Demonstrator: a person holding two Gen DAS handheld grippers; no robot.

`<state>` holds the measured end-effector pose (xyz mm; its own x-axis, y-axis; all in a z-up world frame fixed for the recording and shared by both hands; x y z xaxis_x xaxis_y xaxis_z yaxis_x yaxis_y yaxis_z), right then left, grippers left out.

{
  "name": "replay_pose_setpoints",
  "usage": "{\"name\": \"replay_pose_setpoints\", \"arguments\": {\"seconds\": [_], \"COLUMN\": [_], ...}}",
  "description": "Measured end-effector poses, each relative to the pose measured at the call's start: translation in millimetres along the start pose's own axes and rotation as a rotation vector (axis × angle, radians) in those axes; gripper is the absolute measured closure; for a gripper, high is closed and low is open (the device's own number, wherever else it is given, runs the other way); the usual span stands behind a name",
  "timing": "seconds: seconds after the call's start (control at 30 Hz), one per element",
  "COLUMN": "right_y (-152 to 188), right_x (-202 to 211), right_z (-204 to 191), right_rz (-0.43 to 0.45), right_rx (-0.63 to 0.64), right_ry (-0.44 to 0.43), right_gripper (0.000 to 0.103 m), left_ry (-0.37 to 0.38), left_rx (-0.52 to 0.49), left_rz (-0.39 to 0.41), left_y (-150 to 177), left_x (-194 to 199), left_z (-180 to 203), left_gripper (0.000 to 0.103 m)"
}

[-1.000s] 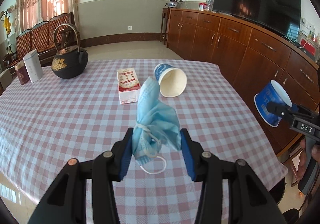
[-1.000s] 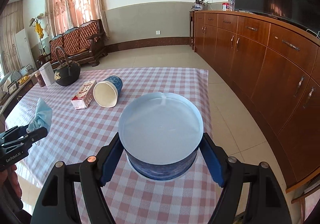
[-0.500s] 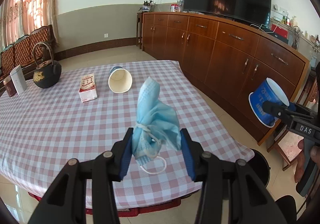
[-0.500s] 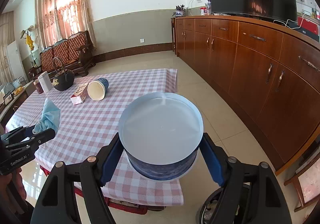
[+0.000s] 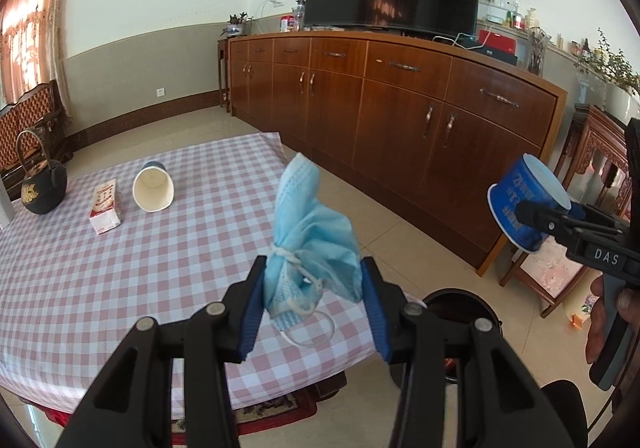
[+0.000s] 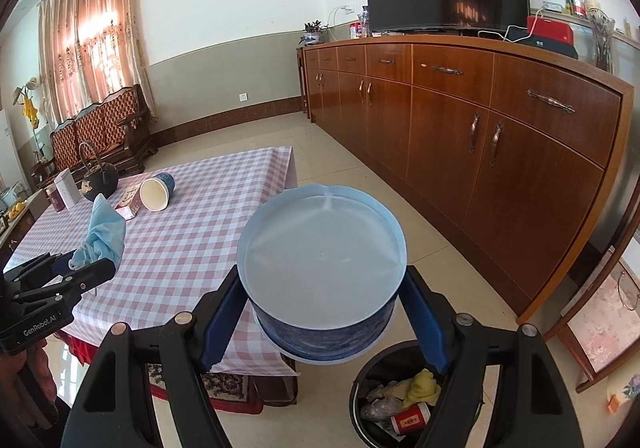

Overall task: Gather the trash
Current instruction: 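Carry the blue mask and blue cup with both tools over the black bucket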

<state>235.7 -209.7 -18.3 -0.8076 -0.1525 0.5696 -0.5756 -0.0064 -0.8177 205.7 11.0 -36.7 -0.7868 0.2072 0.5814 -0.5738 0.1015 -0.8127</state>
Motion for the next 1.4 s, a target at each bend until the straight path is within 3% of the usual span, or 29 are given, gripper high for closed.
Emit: {"name": "replay_pose_setpoints", "arguments": {"seconds": [0.77,1.4], "right_y": [46.2,98.9], "right_x": [53.6,12.3], "right_z": [128.6,164.0], "right_rz": [-0.02,-0.141], "right_rx": [-0.118,-0.131], "right_ry": [0.172,0.175], "right_gripper": [0.025,0.025], "left_ry": [0.252,0.335], "left_rx": [-0.162,-0.202], "left_rz": [-0.069,-0.211], "left_y": [6.0,43.2], "left_x": [-42.9,-84.2], "left_z": [148.1,200.3], "left_gripper": [0.056,0.056]}}
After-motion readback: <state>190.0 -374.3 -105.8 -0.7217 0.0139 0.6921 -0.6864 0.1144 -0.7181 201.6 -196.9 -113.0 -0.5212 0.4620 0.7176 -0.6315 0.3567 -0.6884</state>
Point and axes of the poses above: each gripper's, at about its wrist camera, not at the fingertips, and x roughly against the way its jaws point, z to its right, y to its underside, the point moved 5 cm from there along -x, roughly the way its jaws point, and after that the axes turned 3 degrees about -x, right-handed, at the moved point
